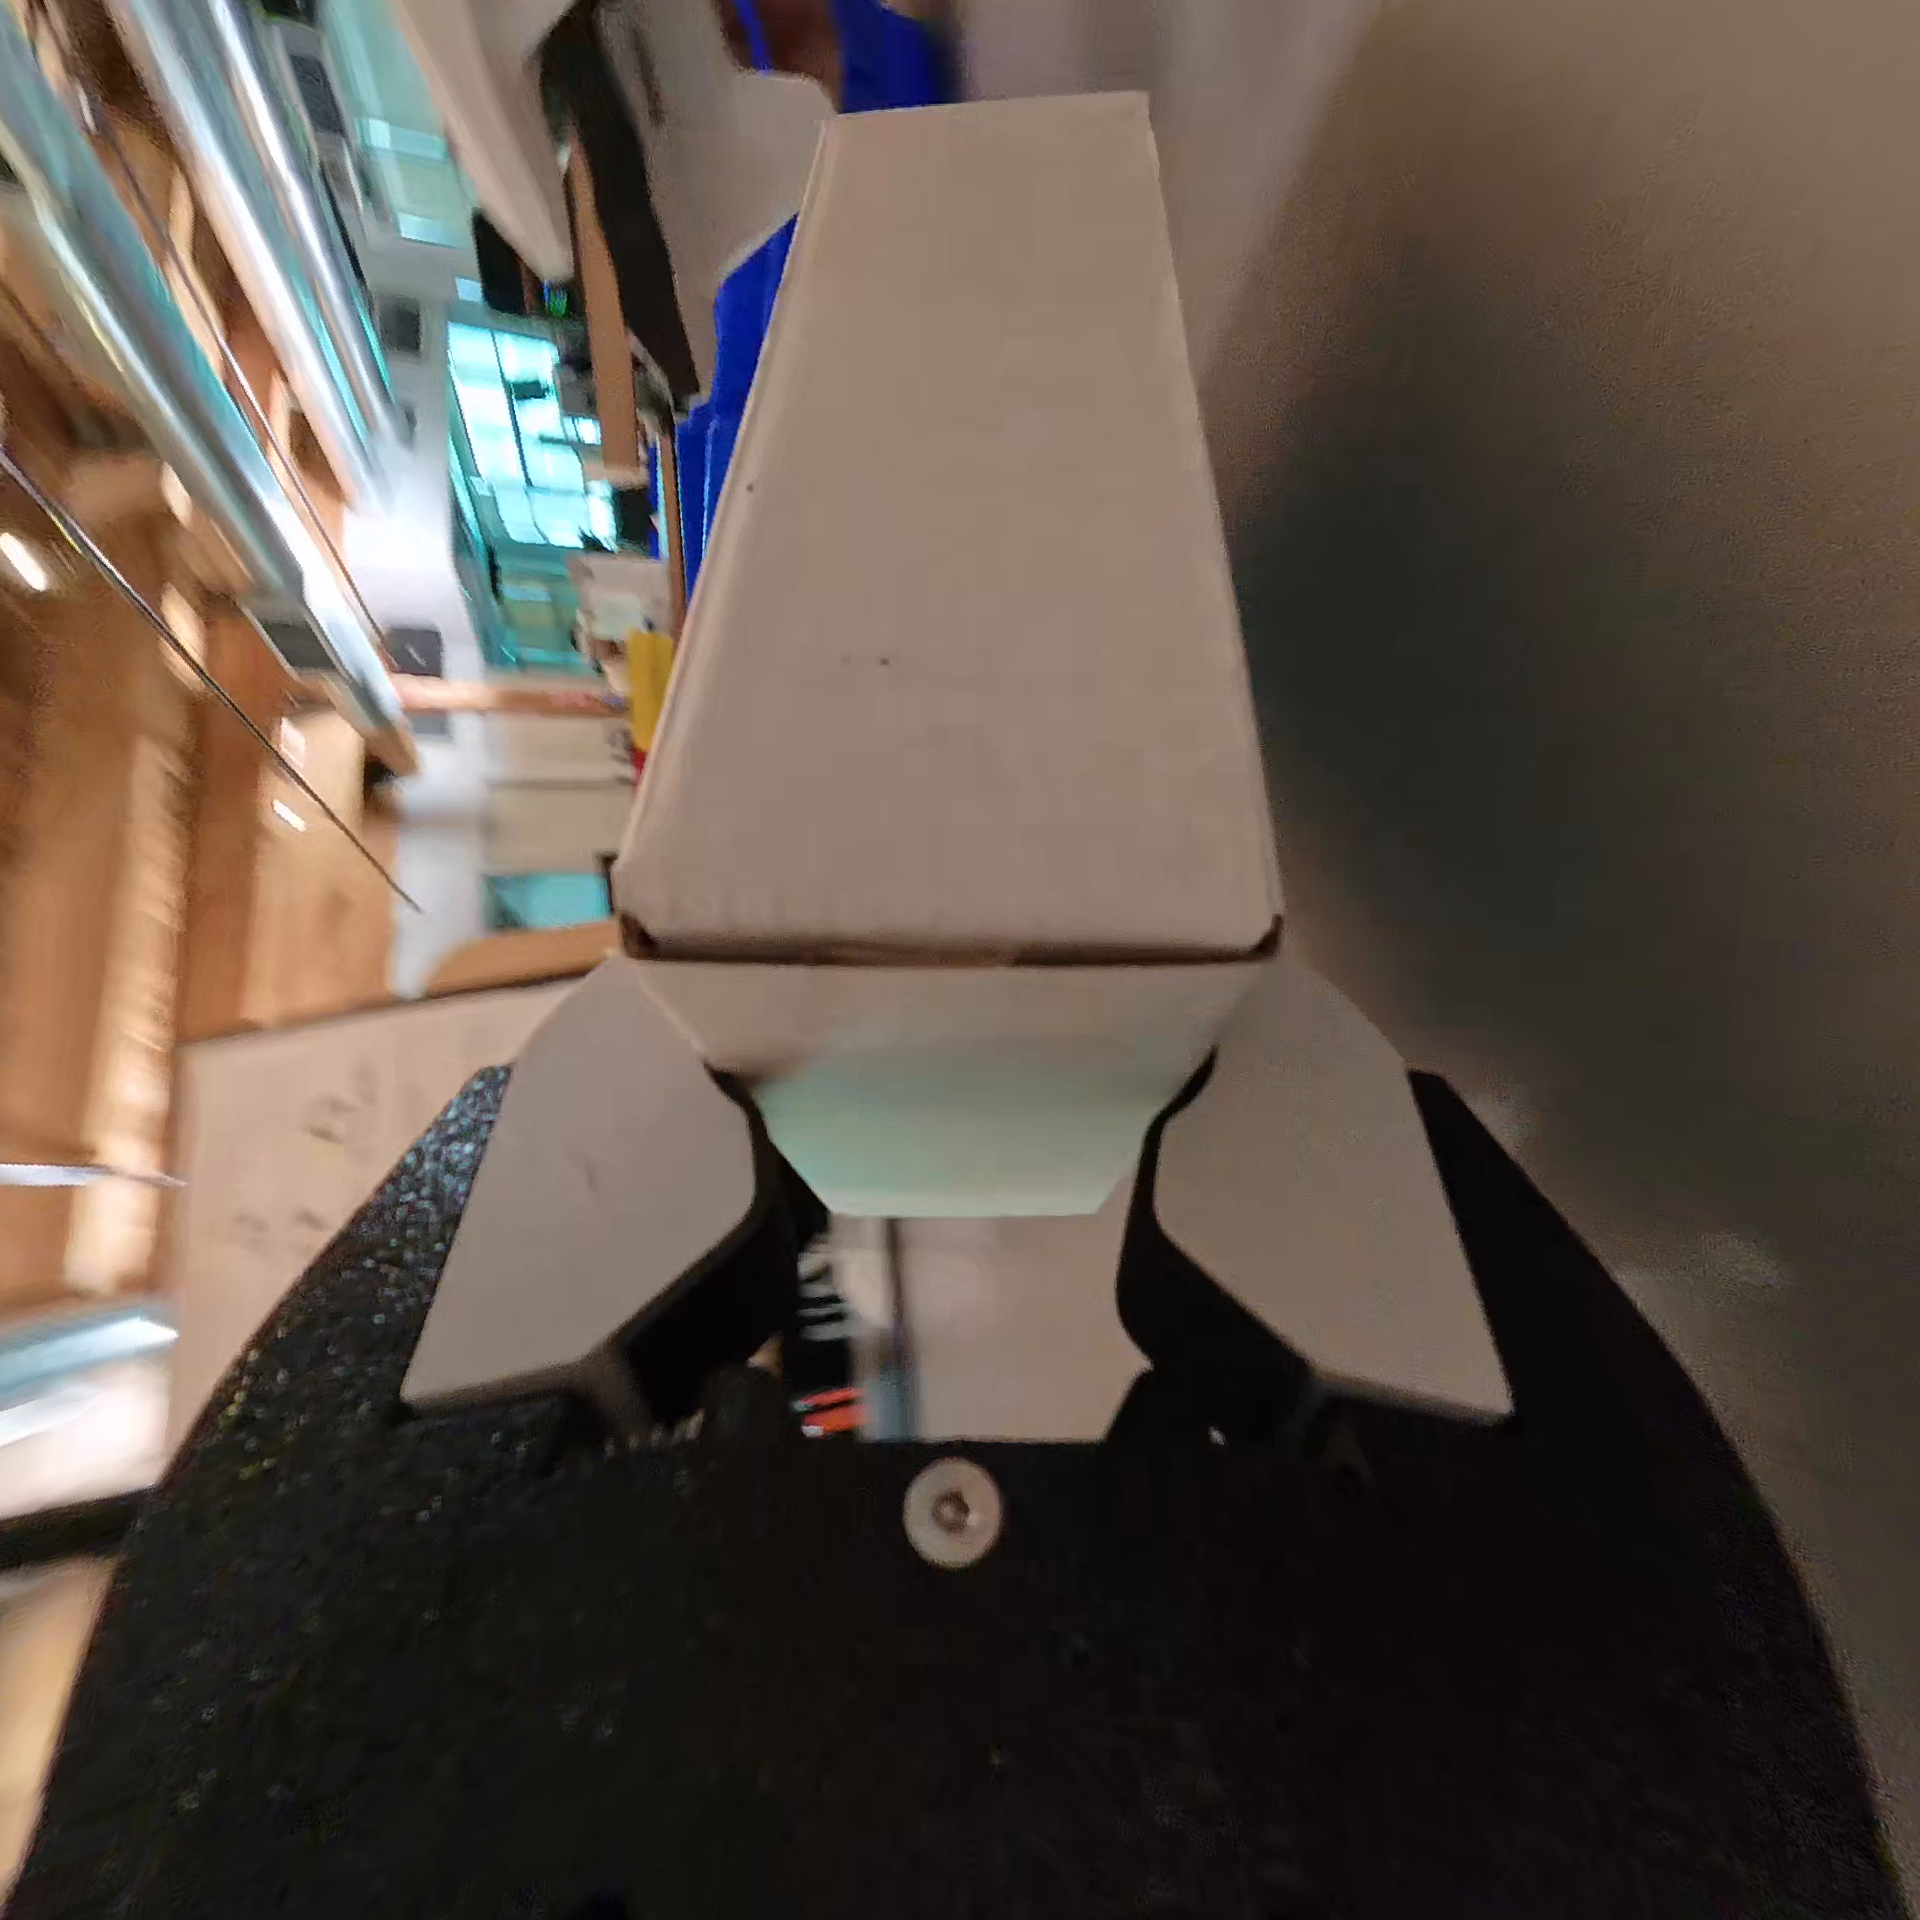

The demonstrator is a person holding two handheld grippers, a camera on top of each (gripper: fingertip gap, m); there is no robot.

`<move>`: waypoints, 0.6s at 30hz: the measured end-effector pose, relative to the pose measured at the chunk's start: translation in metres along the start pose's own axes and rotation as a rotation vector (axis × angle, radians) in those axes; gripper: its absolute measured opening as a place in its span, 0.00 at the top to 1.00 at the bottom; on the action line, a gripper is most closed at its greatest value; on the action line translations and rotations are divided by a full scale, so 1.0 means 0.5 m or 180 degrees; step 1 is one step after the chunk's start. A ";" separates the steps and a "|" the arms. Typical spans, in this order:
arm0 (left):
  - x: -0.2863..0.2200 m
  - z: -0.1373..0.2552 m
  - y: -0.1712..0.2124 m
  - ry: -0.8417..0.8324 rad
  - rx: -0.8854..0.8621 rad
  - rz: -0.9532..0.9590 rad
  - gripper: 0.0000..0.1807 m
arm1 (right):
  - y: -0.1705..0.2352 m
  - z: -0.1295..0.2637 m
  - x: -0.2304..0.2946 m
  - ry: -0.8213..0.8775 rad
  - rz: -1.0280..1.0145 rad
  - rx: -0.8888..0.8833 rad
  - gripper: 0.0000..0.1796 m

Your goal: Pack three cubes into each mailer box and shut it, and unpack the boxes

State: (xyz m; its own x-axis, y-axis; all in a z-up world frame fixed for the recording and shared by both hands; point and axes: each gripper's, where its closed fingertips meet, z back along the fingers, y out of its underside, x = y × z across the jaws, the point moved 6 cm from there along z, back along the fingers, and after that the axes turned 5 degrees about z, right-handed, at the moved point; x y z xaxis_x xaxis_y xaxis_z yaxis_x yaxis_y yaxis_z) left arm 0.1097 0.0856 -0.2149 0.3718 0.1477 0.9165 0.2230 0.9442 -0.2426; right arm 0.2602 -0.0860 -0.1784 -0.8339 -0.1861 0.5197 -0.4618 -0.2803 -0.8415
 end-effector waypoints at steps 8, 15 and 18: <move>0.028 0.022 0.006 0.0904 -0.0710 0.3152 0.58 | -0.047 0.066 0.088 0.0350 0.1579 -0.0403 0.62; -0.012 0.010 0.064 0.1255 -0.0754 0.3649 0.59 | 0.019 -0.023 0.077 0.0364 0.2308 0.0482 0.51; -0.035 0.008 0.079 0.1441 -0.0565 0.3612 0.59 | 0.034 -0.076 0.054 0.0420 0.2338 0.0513 0.48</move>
State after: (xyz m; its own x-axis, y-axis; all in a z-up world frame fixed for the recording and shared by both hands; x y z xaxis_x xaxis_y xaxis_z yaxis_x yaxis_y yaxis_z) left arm 0.1084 0.1215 -0.2392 0.7051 0.7087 -0.0252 -0.3234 0.2897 -0.9008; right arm 0.2185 -0.0602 -0.1843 -0.9438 -0.2665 -0.1957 0.2667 -0.2638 -0.9270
